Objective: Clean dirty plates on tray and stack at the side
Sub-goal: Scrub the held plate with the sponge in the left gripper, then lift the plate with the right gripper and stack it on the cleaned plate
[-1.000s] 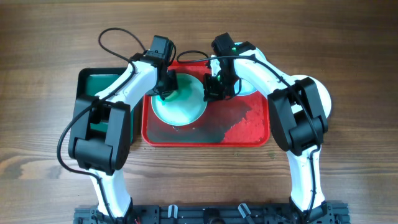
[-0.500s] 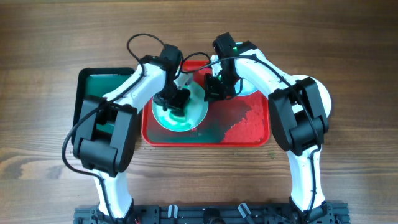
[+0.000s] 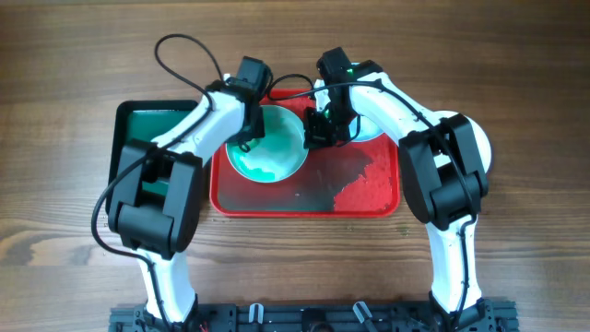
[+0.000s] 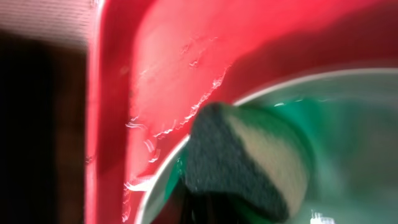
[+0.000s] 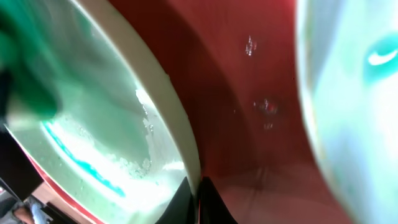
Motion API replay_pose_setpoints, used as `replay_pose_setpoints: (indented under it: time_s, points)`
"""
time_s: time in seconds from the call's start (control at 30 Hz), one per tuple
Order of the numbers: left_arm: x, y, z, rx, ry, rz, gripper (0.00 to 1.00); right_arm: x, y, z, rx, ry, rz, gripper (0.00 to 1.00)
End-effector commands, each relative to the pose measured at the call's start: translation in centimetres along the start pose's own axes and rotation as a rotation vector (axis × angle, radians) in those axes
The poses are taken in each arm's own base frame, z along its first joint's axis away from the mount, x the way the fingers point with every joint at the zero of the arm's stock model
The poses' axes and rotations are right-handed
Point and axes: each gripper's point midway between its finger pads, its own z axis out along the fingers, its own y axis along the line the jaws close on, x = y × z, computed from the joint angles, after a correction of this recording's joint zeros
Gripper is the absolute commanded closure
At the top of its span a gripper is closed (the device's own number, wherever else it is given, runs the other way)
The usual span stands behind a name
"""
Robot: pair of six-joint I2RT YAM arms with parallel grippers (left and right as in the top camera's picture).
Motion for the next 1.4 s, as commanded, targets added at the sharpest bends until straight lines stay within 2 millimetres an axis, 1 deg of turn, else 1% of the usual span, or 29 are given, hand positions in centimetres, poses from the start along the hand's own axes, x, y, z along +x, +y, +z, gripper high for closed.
replay_pose_setpoints:
  time_s: [0.0,0.07,0.1,0.17,0.2,0.27,0.3,0.37,0.4,0.43,0.5,0.53,0.57,0.63,0.7,0.73,0.77,0.83,0.97,1.03,1.17,1.2,1.3,1.37]
  points:
    - [0.2,2.7,-2.6,0.047,0.166,-0.123,0.96,1.0,-1.8,0.7,0.117,0.028,0.01,0.96]
    - [-0.9,2.9,-5.1,0.114,0.196,-0.161,0.96,1.3,-1.6,0.8,0.121,0.036,0.0,0.96]
    - [-1.5,3.1,-6.1,0.141,0.199,-0.165,0.96,1.5,-1.7,0.7,0.124,0.046,-0.007,0.96]
    - [-1.9,2.8,-7.2,0.213,0.207,-0.126,0.96,1.8,-2.1,0.4,0.159,0.049,-0.018,0.96]
    - [-1.8,2.9,-7.3,0.223,0.212,-0.128,0.96,1.8,-2.2,-0.1,0.183,0.035,-0.026,0.95]
    - [-1.7,3.2,-7.3,0.219,0.22,-0.135,0.96,1.4,-1.4,-2.1,0.202,-0.024,-0.053,0.96]
    - [-1.8,3.2,-7.3,0.22,0.217,-0.135,0.96,1.2,-1.0,-3.6,0.223,-0.067,-0.07,0.96]
    - [-1.9,3.1,-7.2,0.222,0.21,-0.135,0.96,1.1,-0.8,-5.7,0.272,-0.124,-0.086,0.96]
    - [-2.0,3.1,-7.2,0.223,0.209,-0.136,0.96,1.3,-0.9,-7.5,0.334,-0.171,-0.096,0.96]
    - [-2.0,3.1,-7.2,0.223,0.208,-0.136,0.96,1.5,-0.7,-8.8,0.387,-0.21,-0.109,0.96]
    - [-2.1,3.1,-7.2,0.225,0.203,-0.136,0.96,1.8,-0.5,-10.3,0.47,-0.269,-0.113,0.96]
    - [-2.2,3.0,-7.2,0.226,0.2,-0.137,0.96,2.1,-0.3,-11.5,0.54,-0.321,-0.114,0.96]
    - [-2.2,3.0,-7.2,0.226,0.199,-0.137,0.96,2.2,-0.3,-12.2,0.58,-0.351,-0.112,0.96]
    - [-2.3,3.0,-7.2,0.227,0.195,-0.137,0.96,2.6,-0.4,-13.9,0.697,-0.433,-0.095,0.96]
    - [-2.3,3.0,-7.2,0.227,0.194,-0.137,0.96,3.3,-0.7,-16.3,0.888,-0.563,-0.059,0.96]
    - [-2.4,3.0,-7.2,0.228,0.192,-0.137,0.96,3.6,-0.4,-16.8,0.946,-0.605,-0.064,0.96]
    - [-2.4,3.0,-7.2,0.228,0.192,-0.138,0.96,4.0,0.1,-17.2,0.99,-0.64,-0.08,0.96]
    - [-2.4,3.0,-7.2,0.228,0.192,-0.137,0.96,4.9,2.0,-18.1,1.089,-0.736,-0.148,0.96]
    - [-2.5,3.0,-7.2,0.229,0.188,-0.138,0.96,6.8,5.1,-19.5,1.212,-0.884,-0.259,0.96]
    - [-2.5,3.0,-7.2,0.229,0.188,-0.138,0.96,7.2,5.9,-20.1,1.253,-0.929,-0.3,0.96]
    - [-2.6,2.9,-7.2,0.23,0.185,-0.138,0.96,7.6,6.9,-21.3,1.319,-0.992,-0.355,0.96]
    - [-2.6,2.9,-7.2,0.23,0.185,-0.138,0.96,7.8,7.5,-21.7,1.342,-1.019,-0.381,0.96]
    - [-2.6,2.9,-7.2,0.23,0.185,-0.138,0.96,8.7,8.9,-22.1,1.327,-1.083,-0.406,0.96]
    - [-2.6,2.9,-7.2,0.23,0.185,-0.138,0.96,9.1,9.2,-22.1,1.308,-1.103,-0.399,0.96]
